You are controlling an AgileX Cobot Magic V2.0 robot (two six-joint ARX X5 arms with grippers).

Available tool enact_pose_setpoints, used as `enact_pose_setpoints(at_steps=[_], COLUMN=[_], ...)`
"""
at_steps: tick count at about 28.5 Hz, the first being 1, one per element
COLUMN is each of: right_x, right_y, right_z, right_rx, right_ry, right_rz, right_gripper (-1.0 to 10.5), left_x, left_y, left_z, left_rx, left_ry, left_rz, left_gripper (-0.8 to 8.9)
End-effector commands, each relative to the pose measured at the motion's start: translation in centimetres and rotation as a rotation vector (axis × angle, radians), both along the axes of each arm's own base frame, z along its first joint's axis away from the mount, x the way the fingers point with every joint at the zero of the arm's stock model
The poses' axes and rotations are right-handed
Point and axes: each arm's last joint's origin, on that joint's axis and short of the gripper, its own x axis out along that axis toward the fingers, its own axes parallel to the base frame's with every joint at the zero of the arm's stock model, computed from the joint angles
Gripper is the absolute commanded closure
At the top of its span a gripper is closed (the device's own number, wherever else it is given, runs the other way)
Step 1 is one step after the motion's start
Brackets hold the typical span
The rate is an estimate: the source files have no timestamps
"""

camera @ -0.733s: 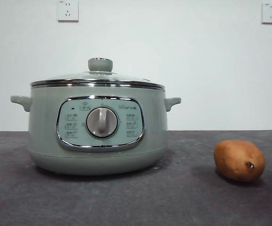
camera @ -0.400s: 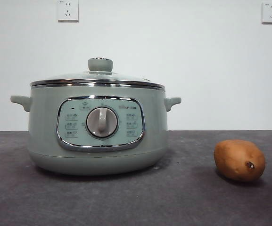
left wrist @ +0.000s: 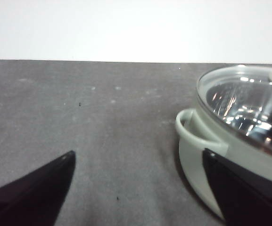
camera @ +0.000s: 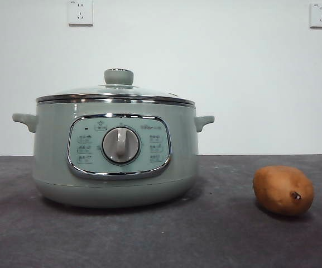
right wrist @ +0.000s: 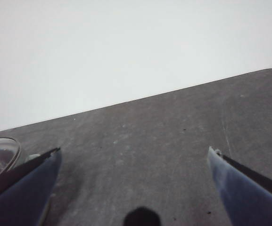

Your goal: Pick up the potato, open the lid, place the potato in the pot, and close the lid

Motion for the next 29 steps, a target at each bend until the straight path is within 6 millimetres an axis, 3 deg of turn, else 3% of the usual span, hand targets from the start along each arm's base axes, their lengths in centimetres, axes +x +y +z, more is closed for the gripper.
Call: enact_pose_setpoints(at_steps=[1, 4, 14, 20, 29], right_x=[0.3, 0.9, 3.6, 5.4, 8.7], right_y=[0.0, 0.1, 0.9, 1.3, 2.5], right_z=[1.1, 2.3, 5.2, 5.3, 4.3], right_rx=[0.005, 0.007, 0.107, 0.185, 0.229], right_ry=[0.048, 0.136, 0.383, 0.511, 0.893], right_rz=[0.003, 0.035, 0.279, 0.407, 0.435], right_gripper=[2.9, 1.8, 1.9, 1.9, 1.9], left_x=[0.4, 1.0, 1.8, 1.7, 3.2], left_y=[0.0, 0.0, 0.0, -0.2, -0.6], left_z=[0.7, 1.6, 4.3, 5.3, 7.8], left_rx=[-0.027, -0.051, -0.091, -0.104, -0.138], left_ry=[0.016, 0.035, 0.142, 0.280, 0.442], left_rz=[0.005, 0.010, 0.021, -0.029, -0.139], left_gripper=[2.40, 2.10, 2.11, 2.11, 2.12])
